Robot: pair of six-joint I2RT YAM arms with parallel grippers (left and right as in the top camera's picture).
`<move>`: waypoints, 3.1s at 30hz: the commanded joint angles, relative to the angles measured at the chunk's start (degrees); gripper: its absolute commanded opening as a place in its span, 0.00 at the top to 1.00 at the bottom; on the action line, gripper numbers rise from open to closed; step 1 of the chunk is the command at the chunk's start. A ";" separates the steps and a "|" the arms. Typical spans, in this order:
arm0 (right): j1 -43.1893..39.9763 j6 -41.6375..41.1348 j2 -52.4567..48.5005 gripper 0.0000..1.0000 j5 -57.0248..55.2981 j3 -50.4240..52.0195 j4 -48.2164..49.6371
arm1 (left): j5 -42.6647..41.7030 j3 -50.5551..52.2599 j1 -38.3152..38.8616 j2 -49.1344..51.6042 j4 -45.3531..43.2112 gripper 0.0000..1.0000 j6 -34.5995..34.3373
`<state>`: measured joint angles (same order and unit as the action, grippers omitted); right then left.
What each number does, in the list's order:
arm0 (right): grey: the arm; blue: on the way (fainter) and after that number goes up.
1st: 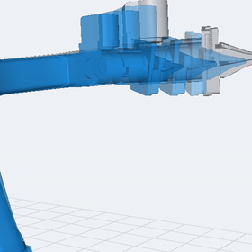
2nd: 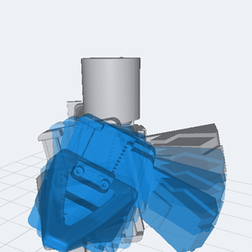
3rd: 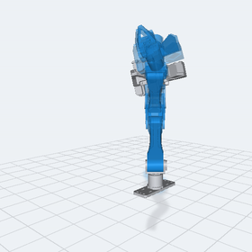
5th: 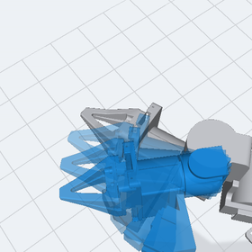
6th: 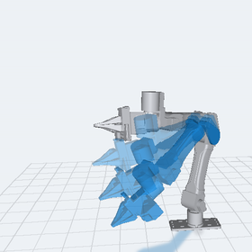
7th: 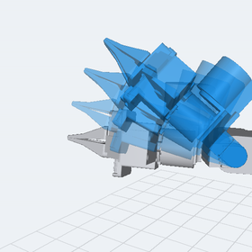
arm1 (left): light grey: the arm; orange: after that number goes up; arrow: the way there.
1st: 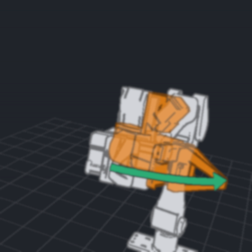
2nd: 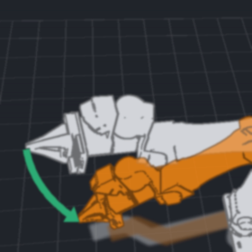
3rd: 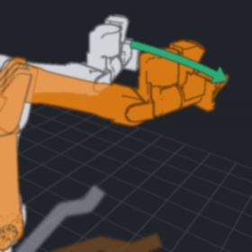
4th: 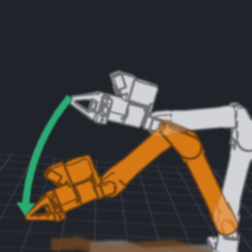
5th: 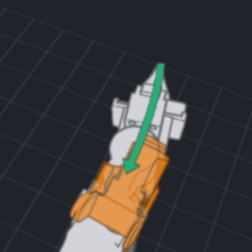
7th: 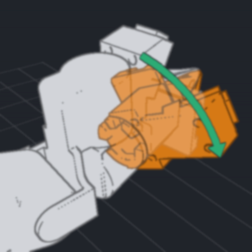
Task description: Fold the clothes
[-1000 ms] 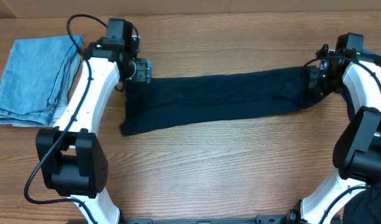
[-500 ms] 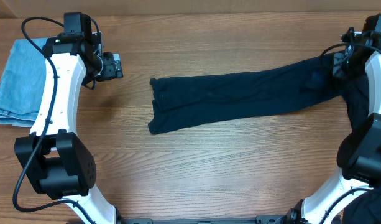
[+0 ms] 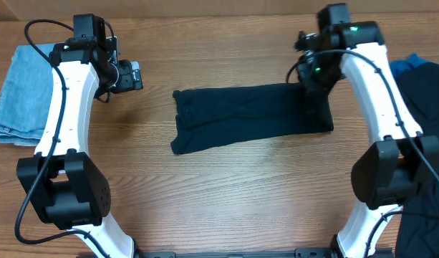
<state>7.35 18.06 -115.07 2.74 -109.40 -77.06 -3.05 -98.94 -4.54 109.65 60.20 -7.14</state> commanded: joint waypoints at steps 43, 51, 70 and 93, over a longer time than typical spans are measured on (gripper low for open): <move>-10.32 -5.62 -0.09 0.09 7.06 15.89 16.22 | -10.49 11.15 10.86 -0.13 -5.11 0.01 -2.25; -11.23 -2.38 -0.15 0.24 12.81 32.06 32.37 | -10.49 11.15 10.86 -0.13 -6.29 0.01 -2.10; -12.81 -2.14 0.04 0.96 0.00 12.24 20.46 | -4.90 8.00 8.15 -0.15 -5.99 0.01 -0.15; 18.45 -2.16 -0.09 0.95 2.91 5.27 13.49 | -4.90 8.00 3.69 -0.15 -5.05 0.00 -0.13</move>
<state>24.86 15.46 -115.13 5.13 -106.50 -65.19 -8.32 -89.62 -0.49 109.65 55.07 -8.43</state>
